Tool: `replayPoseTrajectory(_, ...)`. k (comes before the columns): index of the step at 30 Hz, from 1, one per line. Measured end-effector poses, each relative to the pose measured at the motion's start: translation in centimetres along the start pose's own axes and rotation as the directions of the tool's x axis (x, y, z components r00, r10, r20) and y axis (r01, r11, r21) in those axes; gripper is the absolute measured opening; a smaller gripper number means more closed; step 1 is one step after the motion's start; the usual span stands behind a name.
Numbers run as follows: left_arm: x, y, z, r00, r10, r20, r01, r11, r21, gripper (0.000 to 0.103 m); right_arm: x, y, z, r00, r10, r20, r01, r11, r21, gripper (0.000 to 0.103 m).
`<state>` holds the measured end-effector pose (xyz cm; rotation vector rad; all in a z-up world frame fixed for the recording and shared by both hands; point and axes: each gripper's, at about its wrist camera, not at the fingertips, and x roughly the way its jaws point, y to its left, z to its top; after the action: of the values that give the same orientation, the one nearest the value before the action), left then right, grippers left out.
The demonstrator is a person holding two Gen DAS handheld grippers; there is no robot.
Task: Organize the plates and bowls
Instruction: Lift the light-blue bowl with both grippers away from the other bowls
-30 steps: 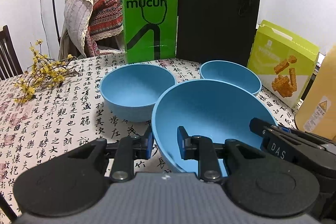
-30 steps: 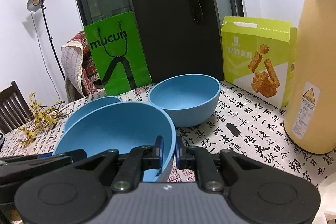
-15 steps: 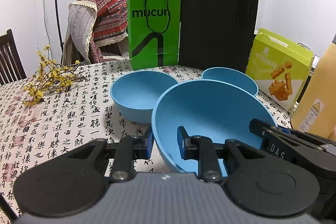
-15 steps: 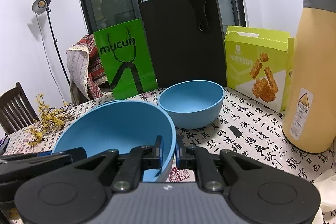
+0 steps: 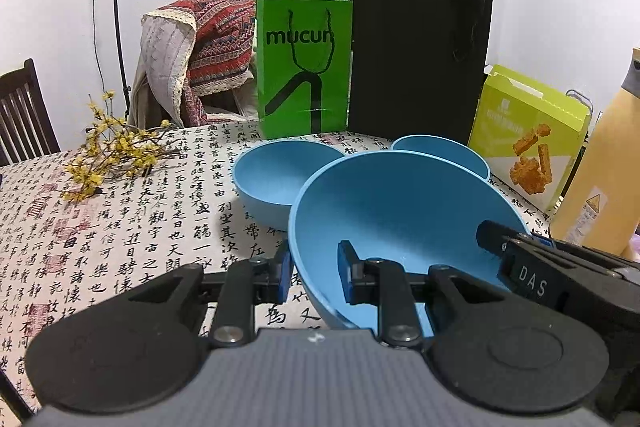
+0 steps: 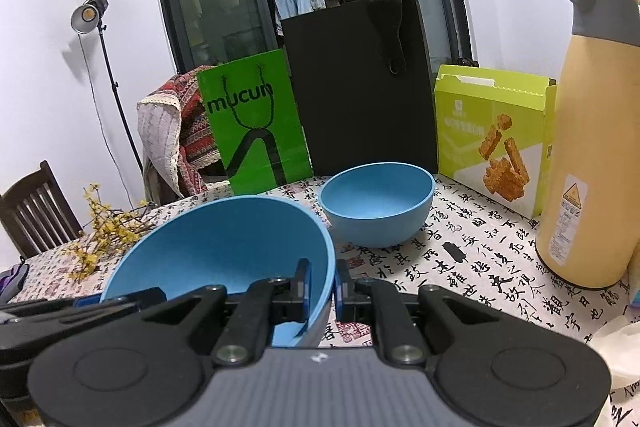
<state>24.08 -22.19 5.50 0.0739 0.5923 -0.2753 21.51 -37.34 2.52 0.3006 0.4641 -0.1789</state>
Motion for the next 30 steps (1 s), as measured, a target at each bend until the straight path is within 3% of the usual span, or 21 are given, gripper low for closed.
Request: replayPoseTrajectory(30,-7.9,4.7,-2.0,0.996,0.048,0.071,-0.045,0.998,-0.047,0.024,-6.6,5.2,-1.9,0.997,0.065,0.040,-0.064,0.997,-0.032,0.011)
